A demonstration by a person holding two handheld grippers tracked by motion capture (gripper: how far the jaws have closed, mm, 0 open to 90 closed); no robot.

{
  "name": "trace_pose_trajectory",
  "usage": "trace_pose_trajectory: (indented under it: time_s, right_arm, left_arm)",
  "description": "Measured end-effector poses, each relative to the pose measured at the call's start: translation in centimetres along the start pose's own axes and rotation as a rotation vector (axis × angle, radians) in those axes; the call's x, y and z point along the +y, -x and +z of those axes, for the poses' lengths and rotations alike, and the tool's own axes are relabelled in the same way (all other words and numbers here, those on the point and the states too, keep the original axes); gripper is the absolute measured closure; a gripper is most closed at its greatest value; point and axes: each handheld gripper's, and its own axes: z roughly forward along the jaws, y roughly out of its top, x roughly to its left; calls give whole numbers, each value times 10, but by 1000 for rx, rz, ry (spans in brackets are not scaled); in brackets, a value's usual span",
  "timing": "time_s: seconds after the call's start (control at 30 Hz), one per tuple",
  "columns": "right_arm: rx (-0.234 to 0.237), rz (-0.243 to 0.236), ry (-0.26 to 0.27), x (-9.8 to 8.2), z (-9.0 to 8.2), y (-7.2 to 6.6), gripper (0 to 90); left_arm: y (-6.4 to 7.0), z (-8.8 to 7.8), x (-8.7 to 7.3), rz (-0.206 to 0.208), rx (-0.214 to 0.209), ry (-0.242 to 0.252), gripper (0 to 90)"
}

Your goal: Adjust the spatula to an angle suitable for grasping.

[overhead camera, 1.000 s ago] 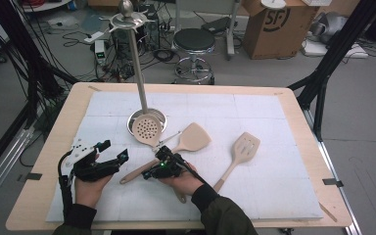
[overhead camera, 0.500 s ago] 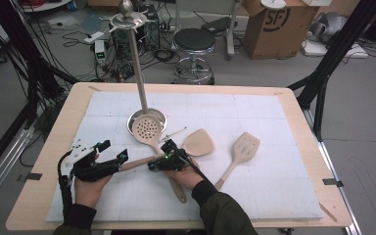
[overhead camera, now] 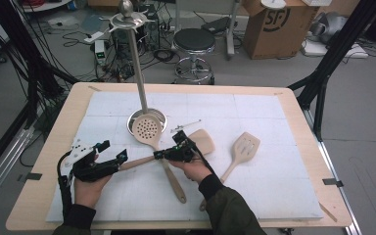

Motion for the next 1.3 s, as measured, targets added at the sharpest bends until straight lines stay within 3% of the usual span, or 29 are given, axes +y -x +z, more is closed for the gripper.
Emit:
trace_pose_trajectory:
  time_s: [0.07,0.17,0.3,0.4,0.43,0.5,0.6,0.7,0.8,1.3]
  right_arm:
    - [-39,23,45,2,-7,8,893]
    - [-146,51,33,7,-14,23,893]
    - [-136,73,52,13,-19,31,893]
    - [-147,96,28,16,-21,39,894]
    - [-129,131,21,17,-21,46,893]
    - [-137,135,6,17,-19,48,893]
    - [-168,133,-62,14,-13,54,893]
    - [-216,117,-114,12,-10,53,894]
    - [-244,90,-129,13,-10,49,893]
    - [-273,87,-189,11,-18,41,894]
  left_arm:
    - [-1,0,0,2,1,-4,213]
    - [-1,0,0,2,1,-3,214]
    - [-2,0,-1,-5,1,-3,214]
    - [-3,1,-1,-5,0,-8,214]
    - [-3,1,-1,-1,1,-9,214]
    - [-2,1,-2,-3,-2,-9,214]
    - [-2,2,-2,0,-5,-9,214]
    - [-3,2,-2,1,0,-10,214]
    - [-4,1,-2,-6,1,-5,214]
    - [-7,-4,-2,-11,15,2,215]
